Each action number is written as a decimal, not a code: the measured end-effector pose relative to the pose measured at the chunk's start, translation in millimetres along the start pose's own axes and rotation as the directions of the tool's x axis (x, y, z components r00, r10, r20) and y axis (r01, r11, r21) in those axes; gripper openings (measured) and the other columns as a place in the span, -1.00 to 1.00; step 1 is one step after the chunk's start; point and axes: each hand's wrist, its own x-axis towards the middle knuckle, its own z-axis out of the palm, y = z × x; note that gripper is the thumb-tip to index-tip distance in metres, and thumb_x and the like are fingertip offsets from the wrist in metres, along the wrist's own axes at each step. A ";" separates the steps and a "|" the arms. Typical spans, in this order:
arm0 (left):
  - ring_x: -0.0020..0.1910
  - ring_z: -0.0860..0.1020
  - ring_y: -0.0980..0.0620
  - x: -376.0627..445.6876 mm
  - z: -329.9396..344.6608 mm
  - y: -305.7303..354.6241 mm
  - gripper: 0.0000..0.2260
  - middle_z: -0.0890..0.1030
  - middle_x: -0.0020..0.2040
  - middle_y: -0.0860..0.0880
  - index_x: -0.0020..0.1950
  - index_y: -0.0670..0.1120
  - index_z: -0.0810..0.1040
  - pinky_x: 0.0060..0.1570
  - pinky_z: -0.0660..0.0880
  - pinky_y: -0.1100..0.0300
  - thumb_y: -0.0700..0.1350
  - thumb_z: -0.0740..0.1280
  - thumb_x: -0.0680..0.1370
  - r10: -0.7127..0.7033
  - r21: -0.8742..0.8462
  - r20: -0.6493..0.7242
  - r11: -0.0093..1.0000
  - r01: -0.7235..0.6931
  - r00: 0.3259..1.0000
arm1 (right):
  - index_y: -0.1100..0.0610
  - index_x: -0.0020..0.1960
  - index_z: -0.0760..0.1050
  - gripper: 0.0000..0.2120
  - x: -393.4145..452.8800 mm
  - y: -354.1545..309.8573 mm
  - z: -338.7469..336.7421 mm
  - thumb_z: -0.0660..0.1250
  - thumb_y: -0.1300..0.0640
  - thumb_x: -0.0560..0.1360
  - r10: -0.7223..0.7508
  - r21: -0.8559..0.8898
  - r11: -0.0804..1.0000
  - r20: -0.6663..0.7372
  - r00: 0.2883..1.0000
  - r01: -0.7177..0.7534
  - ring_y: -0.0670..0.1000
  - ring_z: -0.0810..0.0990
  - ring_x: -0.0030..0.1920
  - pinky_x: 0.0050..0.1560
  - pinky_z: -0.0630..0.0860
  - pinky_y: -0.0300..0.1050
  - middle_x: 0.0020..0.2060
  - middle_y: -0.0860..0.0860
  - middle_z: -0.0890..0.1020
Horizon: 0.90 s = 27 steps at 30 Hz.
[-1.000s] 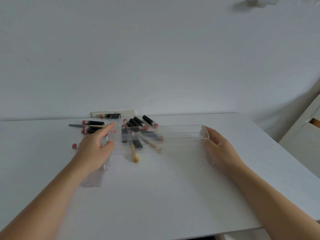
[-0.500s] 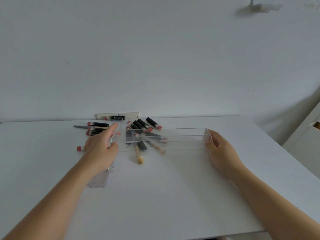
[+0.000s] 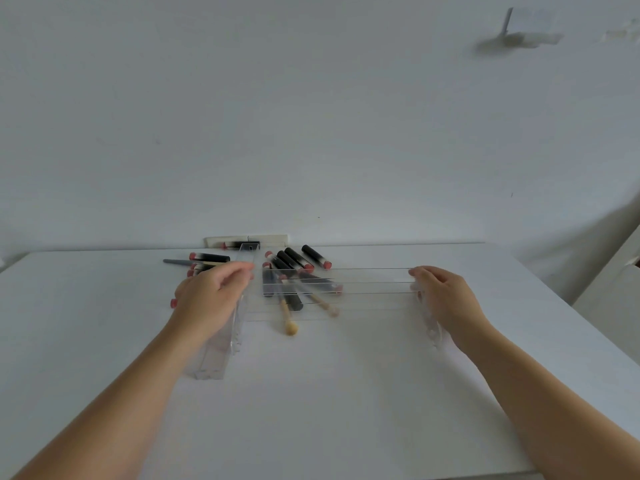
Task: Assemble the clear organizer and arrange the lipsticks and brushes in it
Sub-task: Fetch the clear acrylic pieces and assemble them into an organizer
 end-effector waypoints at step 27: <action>0.06 0.55 -0.05 -56.2 -28.0 7.2 -0.63 0.43 0.00 0.05 0.04 -0.07 0.45 -0.20 0.38 0.15 0.15 0.34 0.39 -0.280 0.571 0.081 0.800 0.186 0.957 | 0.20 -0.20 0.34 -0.59 -1.6 -4.1 4.7 0.07 -0.15 0.51 0.007 -0.096 0.995 -0.106 0.994 -0.017 0.11 0.39 -0.33 -0.27 0.30 -0.03 -0.32 0.08 0.44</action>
